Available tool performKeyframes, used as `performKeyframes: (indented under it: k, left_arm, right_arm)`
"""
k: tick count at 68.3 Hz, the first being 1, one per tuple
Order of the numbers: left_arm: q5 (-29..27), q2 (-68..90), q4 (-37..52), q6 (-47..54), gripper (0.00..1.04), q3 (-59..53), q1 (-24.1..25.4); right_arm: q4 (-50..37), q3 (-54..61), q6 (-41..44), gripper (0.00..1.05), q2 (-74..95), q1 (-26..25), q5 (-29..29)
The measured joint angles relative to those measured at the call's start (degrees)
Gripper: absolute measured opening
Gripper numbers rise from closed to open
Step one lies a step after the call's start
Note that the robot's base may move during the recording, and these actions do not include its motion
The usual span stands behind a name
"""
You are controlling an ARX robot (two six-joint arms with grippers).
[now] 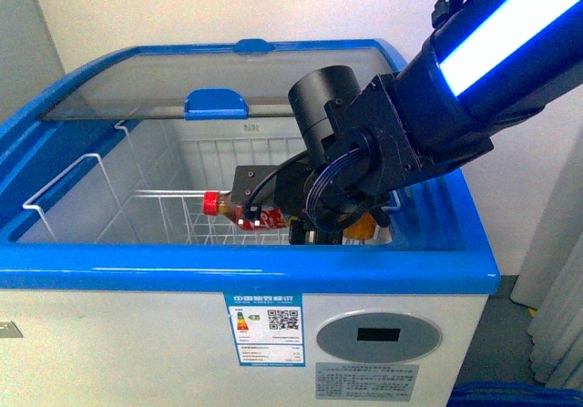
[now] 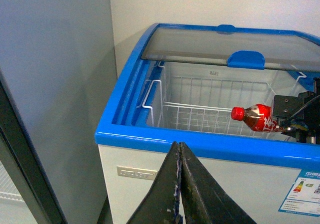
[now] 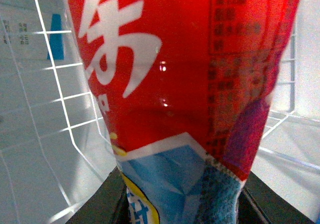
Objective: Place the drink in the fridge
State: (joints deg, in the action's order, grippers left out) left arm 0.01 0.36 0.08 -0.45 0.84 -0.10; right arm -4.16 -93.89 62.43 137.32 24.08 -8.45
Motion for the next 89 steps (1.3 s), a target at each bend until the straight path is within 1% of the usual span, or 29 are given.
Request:
performKeyframes:
  k: [6,9,10,14,19,23,30,35,42,52,62,67,71,77,83,89]
  left_arm:
    - [0.0,0.0,0.0,0.0,0.03,0.0,0.0]
    - [0.0,0.0,0.0,0.0,0.03,0.0,0.0]
    - [0.0,0.0,0.0,0.0,0.03,0.0,0.0]
    - [0.0,0.0,0.0,0.0,0.03,0.0,0.0]
    - [0.0,0.0,0.0,0.0,0.03,0.0,0.0]
    - [0.0,0.0,0.0,0.0,0.03,0.0,0.0]
    - [0.0,0.0,0.0,0.0,0.03,0.0,0.0]
    - [0.0,0.0,0.0,0.0,0.03,0.0,0.0]
    - [0.0,0.0,0.0,0.0,0.03,0.0,0.0]
    - [0.0,0.0,0.0,0.0,0.03,0.0,0.0]
    - [0.0,0.0,0.0,0.0,0.03,0.0,0.0]
    - [0.0,0.0,0.0,0.0,0.03,0.0,0.0]
    - [0.0,0.0,0.0,0.0,0.03,0.0,0.0]
    - [0.0,0.0,0.0,0.0,0.03,0.0,0.0]
    - [0.0,0.0,0.0,0.0,0.03,0.0,0.0]
    - [0.0,0.0,0.0,0.0,0.03,0.0,0.0]
  right_arm:
    - [0.0,0.1,-1.0,0.39,0.0,0.2,-0.1]
    - [0.3,0.1,-1.4,0.48,0.0,0.3,0.2]
    - [0.4,0.1,-1.5,0.49,0.0,0.3,0.2]
    - [0.6,0.1,-2.4,0.6,0.0,0.3,0.4]
    - [0.9,0.2,-3.6,0.71,0.0,0.3,0.5]
    - [0.9,0.4,-4.3,0.83,-0.5,0.3,0.6]
    - [0.9,1.0,-5.0,0.98,-2.5,0.2,1.4]
    - [0.8,1.6,-5.7,0.97,-4.2,0.2,1.5]
    - [1.6,2.3,-8.3,0.98,-7.1,0.0,3.2]
    - [5.4,4.0,-16.0,0.98,-14.3,0.1,7.9]
    - [4.5,7.6,-22.7,0.98,-21.6,-0.7,8.6]
    - [3.0,10.5,-25.9,0.98,-25.9,-1.7,7.5]
    - [1.3,13.2,-28.8,0.98,-29.4,-2.7,5.4]
    - [-0.2,18.3,-36.0,0.98,-36.5,-4.8,1.1]
    - [1.2,23.8,-44.6,0.98,-45.5,-7.3,-4.3]
    - [3.3,29.6,-51.4,0.98,-55.5,-9.3,-8.8]
